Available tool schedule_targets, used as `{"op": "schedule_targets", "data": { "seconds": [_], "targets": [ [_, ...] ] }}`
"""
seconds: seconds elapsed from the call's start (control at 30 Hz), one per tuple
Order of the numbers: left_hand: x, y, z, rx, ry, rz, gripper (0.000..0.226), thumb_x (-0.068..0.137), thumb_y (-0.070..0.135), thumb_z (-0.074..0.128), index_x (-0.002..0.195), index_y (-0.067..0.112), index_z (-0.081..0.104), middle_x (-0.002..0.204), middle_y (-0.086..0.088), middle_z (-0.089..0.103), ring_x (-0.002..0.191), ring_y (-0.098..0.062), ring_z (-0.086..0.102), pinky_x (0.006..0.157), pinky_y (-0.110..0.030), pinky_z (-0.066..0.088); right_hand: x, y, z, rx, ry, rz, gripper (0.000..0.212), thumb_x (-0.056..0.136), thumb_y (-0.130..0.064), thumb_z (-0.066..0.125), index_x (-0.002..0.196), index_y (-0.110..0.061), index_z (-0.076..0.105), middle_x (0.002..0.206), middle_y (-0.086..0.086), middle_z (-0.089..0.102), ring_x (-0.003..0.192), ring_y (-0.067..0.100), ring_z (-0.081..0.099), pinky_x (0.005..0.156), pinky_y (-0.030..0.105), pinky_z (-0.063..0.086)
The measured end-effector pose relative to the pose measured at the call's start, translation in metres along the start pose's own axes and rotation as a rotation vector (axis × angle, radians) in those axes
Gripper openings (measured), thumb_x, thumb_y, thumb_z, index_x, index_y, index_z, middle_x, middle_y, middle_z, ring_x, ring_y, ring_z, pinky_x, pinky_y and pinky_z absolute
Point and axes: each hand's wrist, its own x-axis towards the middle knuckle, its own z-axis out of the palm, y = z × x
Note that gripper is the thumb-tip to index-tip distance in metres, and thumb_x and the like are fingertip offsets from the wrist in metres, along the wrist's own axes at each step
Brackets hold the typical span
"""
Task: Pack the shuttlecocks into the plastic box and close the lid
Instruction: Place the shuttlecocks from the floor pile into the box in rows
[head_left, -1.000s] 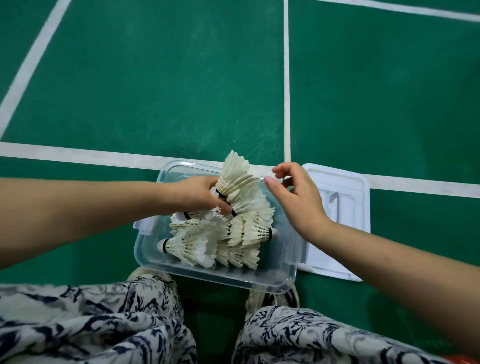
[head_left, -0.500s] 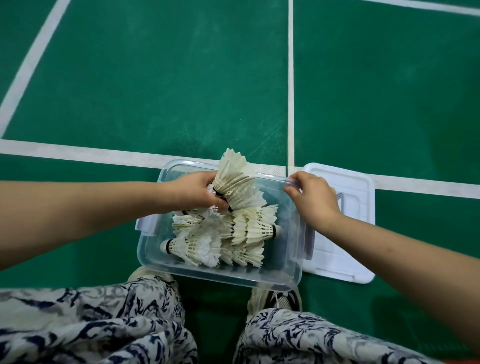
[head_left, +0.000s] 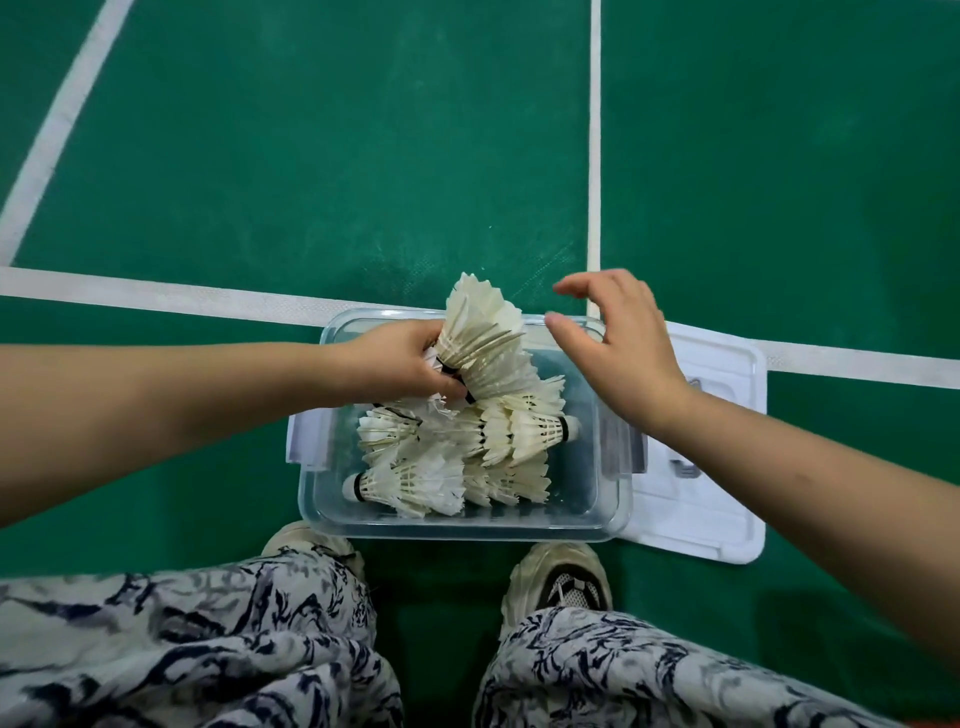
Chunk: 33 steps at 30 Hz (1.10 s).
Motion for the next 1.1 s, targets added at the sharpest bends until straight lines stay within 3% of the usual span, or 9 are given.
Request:
{"op": "schedule_targets", "data": {
  "seconds": [0.1,0.2,0.33,0.43,0.57,0.67,0.73,0.9,1.1],
  "targets": [
    [-0.002,0.003,0.001,0.05,0.013,0.049,0.033,0.075,0.018,0.073,0.093,0.035,0.051,0.077,0.02,0.055,0.068,0.005,0.05,0.053,-0.006,0.037,-0.014,-0.028,0.0,0.121,-0.081,-0.18,0.046,0.081,-0.057,0.042,0.107,-0.024,0.061,0.102,-0.011,0.05,0.103,0.009,0.043,0.09,0.028,0.034],
    [-0.008,0.005,0.001,0.121,0.04,0.089,0.036,0.074,0.017,0.074,0.094,0.037,0.051,0.078,0.02,0.055,0.072,-0.003,0.053,0.056,-0.007,0.039,-0.023,-0.039,0.008,0.088,-0.06,-0.228,0.032,0.079,-0.047,0.061,0.097,-0.022,0.068,0.093,-0.012,0.048,0.096,0.009,0.041,0.082,0.027,0.035],
    [-0.017,-0.003,-0.002,0.208,0.077,0.087,0.055,0.074,0.02,0.073,0.123,0.028,0.049,0.098,0.007,0.06,0.083,-0.014,0.056,0.07,-0.024,0.044,-0.028,-0.04,0.006,0.204,0.045,-0.163,0.015,0.079,-0.03,0.067,0.088,-0.018,0.069,0.081,-0.013,0.048,0.087,0.012,0.045,0.072,0.019,0.034],
    [-0.023,-0.013,-0.009,0.251,0.108,0.063,0.053,0.075,0.025,0.073,0.12,0.029,0.046,0.094,0.001,0.063,0.076,-0.016,0.057,0.066,-0.027,0.044,-0.032,-0.036,-0.003,0.375,0.117,-0.04,0.011,0.077,-0.027,0.06,0.07,-0.023,0.054,0.067,-0.012,0.043,0.068,0.008,0.041,0.063,0.023,0.032],
    [-0.032,-0.026,-0.015,0.305,0.141,0.057,0.052,0.075,0.03,0.072,0.119,0.033,0.045,0.094,-0.003,0.066,0.079,-0.026,0.061,0.07,-0.035,0.047,-0.047,-0.024,-0.006,0.569,0.127,0.141,0.029,0.077,-0.018,0.06,0.072,0.008,0.049,0.064,0.011,0.038,0.061,0.012,0.033,0.057,0.026,0.027],
    [-0.038,-0.036,-0.018,0.344,0.175,0.047,0.051,0.076,0.032,0.072,0.119,0.035,0.044,0.093,-0.007,0.068,0.076,-0.029,0.061,0.067,-0.037,0.047,-0.066,-0.014,0.002,0.585,0.015,0.231,0.027,0.079,-0.019,0.063,0.08,0.006,0.056,0.073,0.027,0.052,0.065,0.029,0.045,0.063,0.036,0.042],
    [-0.042,-0.039,-0.018,0.334,0.202,0.047,0.053,0.076,0.031,0.072,0.12,0.035,0.042,0.095,-0.006,0.068,0.078,-0.03,0.062,0.069,-0.039,0.049,-0.077,-0.011,0.011,0.464,-0.157,0.273,0.016,0.084,-0.023,0.063,0.08,-0.008,0.063,0.079,0.02,0.063,0.074,0.037,0.056,0.071,0.045,0.05],
    [-0.044,-0.039,-0.015,0.32,0.222,0.067,0.057,0.077,0.03,0.07,0.125,0.035,0.039,0.094,-0.009,0.067,0.063,-0.024,0.055,0.057,-0.032,0.041,-0.085,-0.018,0.026,0.184,-0.342,0.225,0.035,0.087,-0.033,0.059,0.061,-0.013,0.048,0.056,-0.002,0.044,0.057,0.014,0.042,0.058,0.03,0.032],
    [-0.041,-0.038,-0.011,0.301,0.189,0.097,0.054,0.077,0.03,0.071,0.123,0.034,0.042,0.092,0.003,0.059,0.072,-0.021,0.056,0.063,-0.027,0.041,-0.082,-0.028,0.039,0.063,-0.545,0.162,0.023,0.089,-0.038,0.055,0.074,-0.023,0.062,0.073,-0.003,0.063,0.073,0.017,0.058,0.07,0.031,0.047]
  ]
}}
